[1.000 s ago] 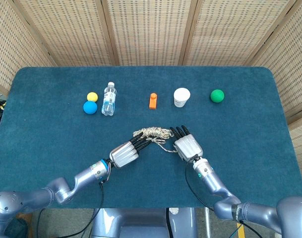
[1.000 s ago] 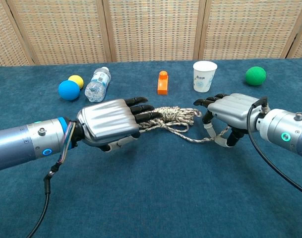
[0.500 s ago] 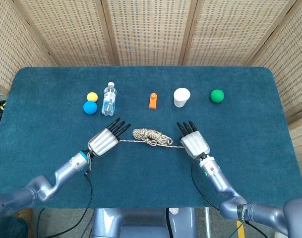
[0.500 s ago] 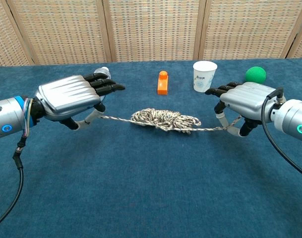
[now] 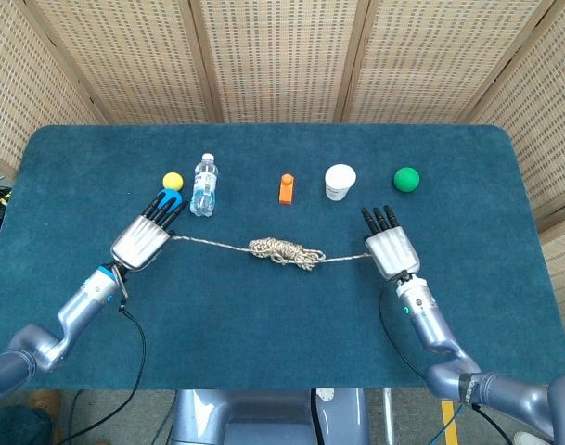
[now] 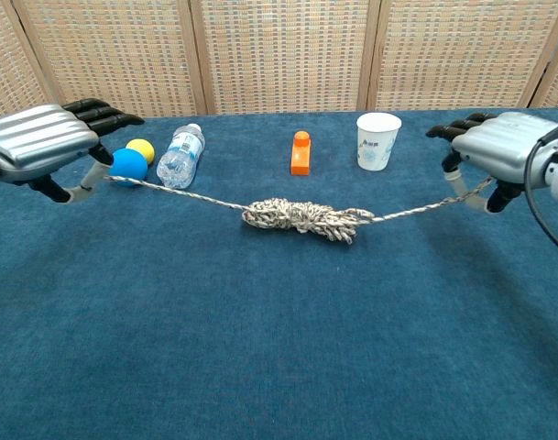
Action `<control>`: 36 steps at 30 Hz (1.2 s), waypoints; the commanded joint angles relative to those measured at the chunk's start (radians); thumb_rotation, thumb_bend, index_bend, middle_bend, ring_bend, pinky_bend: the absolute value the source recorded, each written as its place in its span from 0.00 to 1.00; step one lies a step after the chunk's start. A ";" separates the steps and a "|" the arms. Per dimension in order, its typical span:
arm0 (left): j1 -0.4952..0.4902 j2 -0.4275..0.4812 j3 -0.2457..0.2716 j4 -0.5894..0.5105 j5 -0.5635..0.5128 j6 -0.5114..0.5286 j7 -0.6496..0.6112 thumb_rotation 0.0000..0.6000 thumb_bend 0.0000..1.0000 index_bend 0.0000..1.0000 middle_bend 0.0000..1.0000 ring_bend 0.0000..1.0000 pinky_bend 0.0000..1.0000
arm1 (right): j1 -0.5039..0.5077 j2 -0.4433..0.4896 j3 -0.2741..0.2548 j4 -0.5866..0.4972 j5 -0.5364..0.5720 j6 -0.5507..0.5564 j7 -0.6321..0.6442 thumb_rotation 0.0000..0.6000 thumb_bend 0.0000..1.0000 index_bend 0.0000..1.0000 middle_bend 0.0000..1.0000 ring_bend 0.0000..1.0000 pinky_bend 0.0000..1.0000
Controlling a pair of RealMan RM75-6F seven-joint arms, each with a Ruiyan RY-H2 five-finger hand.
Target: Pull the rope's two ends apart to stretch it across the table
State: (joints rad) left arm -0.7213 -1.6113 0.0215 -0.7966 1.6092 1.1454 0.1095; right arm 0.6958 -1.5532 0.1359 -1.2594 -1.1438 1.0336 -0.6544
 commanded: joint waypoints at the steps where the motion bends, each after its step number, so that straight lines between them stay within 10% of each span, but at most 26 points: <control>1: 0.030 0.012 0.004 0.070 -0.012 0.016 -0.076 1.00 0.60 0.70 0.00 0.00 0.00 | -0.011 0.032 0.004 -0.003 0.012 0.010 -0.016 1.00 0.53 0.68 0.00 0.00 0.00; 17: 0.068 -0.006 0.019 0.144 0.006 0.059 -0.150 1.00 0.55 0.67 0.00 0.00 0.00 | -0.049 0.085 -0.002 -0.017 0.045 0.032 -0.042 1.00 0.49 0.57 0.00 0.00 0.00; 19: 0.070 -0.005 0.016 0.137 0.004 0.059 -0.144 1.00 0.37 0.54 0.00 0.00 0.00 | -0.053 0.080 0.000 -0.022 0.055 0.034 -0.043 1.00 0.32 0.31 0.00 0.00 0.00; 21: 0.072 0.006 0.015 0.110 -0.001 0.052 -0.163 1.00 0.07 0.18 0.00 0.00 0.00 | -0.057 0.078 0.009 -0.037 0.060 0.042 -0.028 1.00 0.13 0.10 0.00 0.00 0.00; 23: 0.075 0.026 0.012 0.072 -0.004 0.056 -0.192 1.00 0.00 0.00 0.00 0.00 0.00 | -0.062 0.080 0.015 -0.049 0.047 0.054 0.002 1.00 0.01 0.00 0.00 0.00 0.00; 36: 0.168 0.285 -0.105 -0.348 -0.158 0.131 -0.313 1.00 0.00 0.00 0.00 0.00 0.00 | -0.181 0.189 -0.027 -0.127 -0.239 0.302 0.326 1.00 0.00 0.00 0.00 0.00 0.00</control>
State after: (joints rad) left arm -0.5930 -1.4007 -0.0517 -1.0468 1.4993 1.2500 -0.1915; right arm 0.5461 -1.3917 0.1240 -1.3687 -1.3427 1.2914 -0.3639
